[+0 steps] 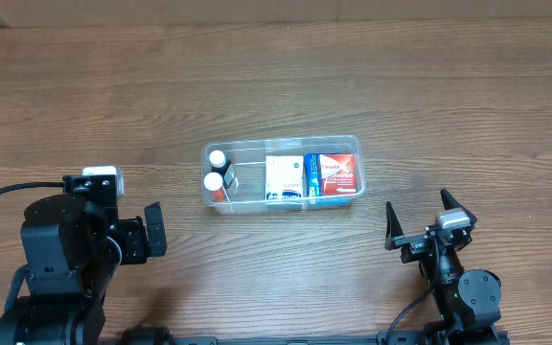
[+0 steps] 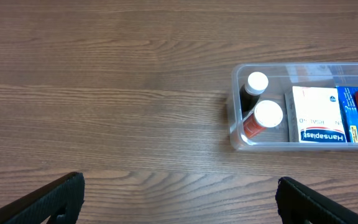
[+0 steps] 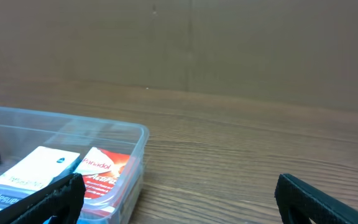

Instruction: Pack container

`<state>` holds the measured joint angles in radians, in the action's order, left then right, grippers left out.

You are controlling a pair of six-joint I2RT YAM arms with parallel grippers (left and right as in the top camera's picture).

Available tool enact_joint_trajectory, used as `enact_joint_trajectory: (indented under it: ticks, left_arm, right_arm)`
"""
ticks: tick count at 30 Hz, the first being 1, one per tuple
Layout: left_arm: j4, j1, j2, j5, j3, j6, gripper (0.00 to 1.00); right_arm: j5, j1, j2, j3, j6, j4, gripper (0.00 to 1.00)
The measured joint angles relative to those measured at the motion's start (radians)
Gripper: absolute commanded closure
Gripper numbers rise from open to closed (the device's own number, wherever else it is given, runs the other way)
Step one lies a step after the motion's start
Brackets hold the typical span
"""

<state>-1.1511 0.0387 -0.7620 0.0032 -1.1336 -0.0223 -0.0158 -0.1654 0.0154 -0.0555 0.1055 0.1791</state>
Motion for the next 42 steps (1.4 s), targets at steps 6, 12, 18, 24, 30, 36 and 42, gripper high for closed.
enact_joint_trajectory:
  ticks: [6, 12, 18, 24, 30, 36, 42]
  left_arm:
    - [0.000, 0.000, 0.000, 0.000, 0.000, 0.000, 0.00]
    - [0.000, 0.000, 0.000, 0.000, 0.000, 0.000, 0.00]
    - [0.000, 0.000, 0.000, 0.000, 0.000, 0.000, 0.00]
    - [0.000, 0.000, 0.000, 0.000, 0.000, 0.000, 0.00]
    - [0.000, 0.000, 0.000, 0.000, 0.000, 0.000, 0.00]
    - [-0.060, 0.000, 0.001, 0.000, 0.000, 0.000, 0.00]
    - [-0.019, 0.000, 0.123, 0.000, 0.072, 0.003, 0.00]
  right_arm:
    - [0.046, 0.000, 0.000, 0.000, 0.000, -0.003, 0.00]
    - [0.050, 0.000, 0.000, 0.000, 0.000, -0.003, 0.00]
    - [0.057, 0.000, 0.000, 0.000, 0.000, -0.003, 0.00]
    - [0.057, 0.000, 0.000, 0.000, 0.000, -0.004, 0.00]
    - [0.057, 0.000, 0.000, 0.000, 0.000, -0.003, 0.00]
    - [0.057, 0.000, 0.000, 0.000, 0.000, -0.003, 0.00]
    - [0.057, 0.000, 0.000, 0.000, 0.000, -0.004, 0.00]
